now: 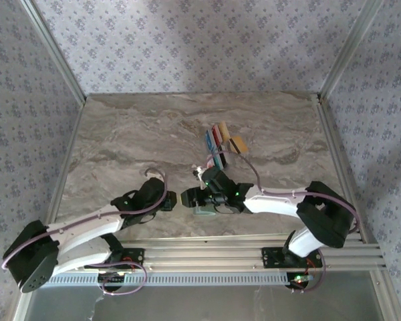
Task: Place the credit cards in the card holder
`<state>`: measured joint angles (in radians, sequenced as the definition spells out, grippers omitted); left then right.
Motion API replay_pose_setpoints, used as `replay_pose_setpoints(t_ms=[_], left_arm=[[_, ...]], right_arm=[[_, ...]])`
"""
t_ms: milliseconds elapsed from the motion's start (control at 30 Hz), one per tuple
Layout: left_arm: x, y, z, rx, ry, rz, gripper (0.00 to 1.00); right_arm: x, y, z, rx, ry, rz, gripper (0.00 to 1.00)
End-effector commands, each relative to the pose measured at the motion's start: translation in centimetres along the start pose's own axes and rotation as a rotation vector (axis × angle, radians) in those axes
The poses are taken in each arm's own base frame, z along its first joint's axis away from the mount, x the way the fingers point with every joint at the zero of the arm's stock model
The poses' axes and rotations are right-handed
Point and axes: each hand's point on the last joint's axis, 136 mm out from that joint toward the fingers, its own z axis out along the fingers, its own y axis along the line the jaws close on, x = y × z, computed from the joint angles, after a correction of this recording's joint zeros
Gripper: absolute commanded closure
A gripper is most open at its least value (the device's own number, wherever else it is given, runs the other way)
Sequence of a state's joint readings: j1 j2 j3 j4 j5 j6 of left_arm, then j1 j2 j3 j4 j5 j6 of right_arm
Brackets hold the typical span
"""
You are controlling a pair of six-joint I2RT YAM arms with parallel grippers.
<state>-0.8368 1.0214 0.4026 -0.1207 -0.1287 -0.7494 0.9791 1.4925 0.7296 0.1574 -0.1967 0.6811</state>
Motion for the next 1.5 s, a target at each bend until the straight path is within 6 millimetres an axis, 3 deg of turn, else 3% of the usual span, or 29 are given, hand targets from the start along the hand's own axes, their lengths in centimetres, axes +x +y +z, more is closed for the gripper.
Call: replay_pose_setpoints(t_ms=[0, 67, 167, 233, 333, 433, 500, 667, 767, 933, 1200, 1467], left_arm=[[0.0, 0.9, -0.7, -0.04, 0.005, 0.011, 0.71], [-0.3, 0.5, -1.0, -0.027, 0.004, 0.018, 0.7], [-0.8, -0.3, -1.3, -0.005, 0.005, 0.032, 0.7], [-1.3, -1.2, -1.5, 0.017, 0.0, 0.046, 0.7], [-1.9, -2.4, -1.6, 0.034, 0.003, 0.074, 0.7], [-2.5, -4.0, -1.6, 0.049, 0.01, 0.109, 0.71], [-2.7, -5.1, -1.4, 0.059, 0.017, 0.133, 0.71], [-3.2, -7.3, -0.5, 0.061, 0.041, 0.182, 0.72], [-3.2, -7.9, 0.5, 0.054, 0.065, 0.201, 0.73], [-2.7, -8.3, 2.1, 0.04, 0.105, 0.22, 0.74], [-1.2, -7.1, 4.4, -0.016, 0.151, 0.22, 0.8], [1.2, -4.7, 6.4, -0.076, 0.197, 0.218, 0.82]], right_arm=[[-0.6, -0.7, -2.7, 0.09, 0.0, -0.028, 0.34], [-0.8, -2.2, -4.1, 0.164, -0.02, -0.018, 0.34], [-0.6, -4.4, -6.1, 0.229, -0.05, 0.007, 0.46], [-0.4, -5.5, -7.2, 0.247, -0.073, 0.028, 0.58], [0.2, -7.5, -8.1, 0.305, -0.084, 0.051, 0.87], [1.0, -9.3, -7.6, 0.35, -0.062, 0.078, 1.0], [1.3, -9.4, -6.5, 0.337, -0.044, 0.079, 1.0], [1.7, -9.0, -3.6, 0.361, -0.002, 0.026, 0.86], [1.8, -8.7, -2.1, 0.36, 0.015, 0.01, 0.74], [2.1, -9.4, -1.5, 0.444, 0.028, -0.019, 0.53], [3.1, -10.6, -0.9, 0.489, 0.07, -0.021, 0.48], [2.6, -9.5, -1.3, 0.433, 0.054, -0.01, 0.43]])
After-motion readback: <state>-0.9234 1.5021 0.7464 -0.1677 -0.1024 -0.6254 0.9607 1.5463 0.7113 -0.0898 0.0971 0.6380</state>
